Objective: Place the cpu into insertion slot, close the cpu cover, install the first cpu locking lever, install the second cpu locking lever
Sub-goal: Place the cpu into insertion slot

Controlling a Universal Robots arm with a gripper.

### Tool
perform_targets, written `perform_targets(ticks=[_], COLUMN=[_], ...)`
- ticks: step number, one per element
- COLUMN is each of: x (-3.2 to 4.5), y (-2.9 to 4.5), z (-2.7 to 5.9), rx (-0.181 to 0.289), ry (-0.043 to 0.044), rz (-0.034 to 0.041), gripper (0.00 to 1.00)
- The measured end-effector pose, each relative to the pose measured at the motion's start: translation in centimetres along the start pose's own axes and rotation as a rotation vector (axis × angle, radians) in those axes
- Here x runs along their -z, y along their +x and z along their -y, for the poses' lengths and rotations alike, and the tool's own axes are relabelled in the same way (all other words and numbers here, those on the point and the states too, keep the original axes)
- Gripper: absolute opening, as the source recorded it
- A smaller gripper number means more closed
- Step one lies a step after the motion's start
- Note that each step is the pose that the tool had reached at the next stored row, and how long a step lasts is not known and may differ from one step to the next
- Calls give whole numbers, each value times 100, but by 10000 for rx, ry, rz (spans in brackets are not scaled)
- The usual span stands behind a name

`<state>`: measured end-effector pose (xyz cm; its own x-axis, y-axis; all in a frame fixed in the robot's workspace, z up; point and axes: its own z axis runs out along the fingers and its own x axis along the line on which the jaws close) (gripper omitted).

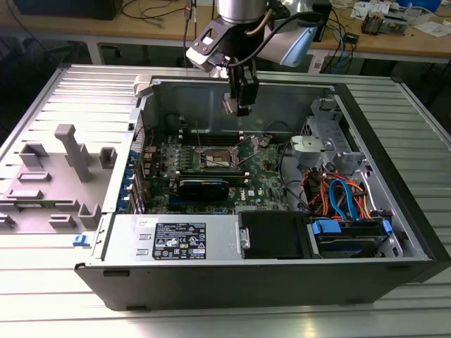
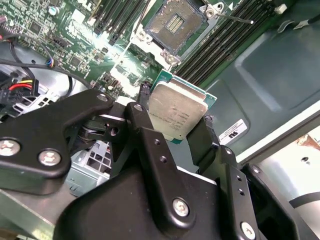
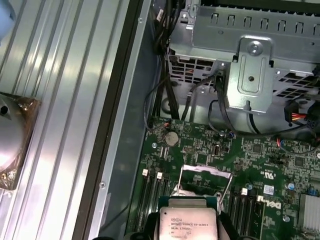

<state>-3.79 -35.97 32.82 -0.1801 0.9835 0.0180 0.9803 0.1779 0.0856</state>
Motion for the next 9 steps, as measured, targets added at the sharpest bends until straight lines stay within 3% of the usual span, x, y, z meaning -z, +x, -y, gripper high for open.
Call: perform_targets(ticks=[3, 9], x=[0, -35], y=[14, 14], z=[75, 88], rx=[-1, -265], ry=[-3, -3], rz=[-2, 26], gripper=[55, 55])
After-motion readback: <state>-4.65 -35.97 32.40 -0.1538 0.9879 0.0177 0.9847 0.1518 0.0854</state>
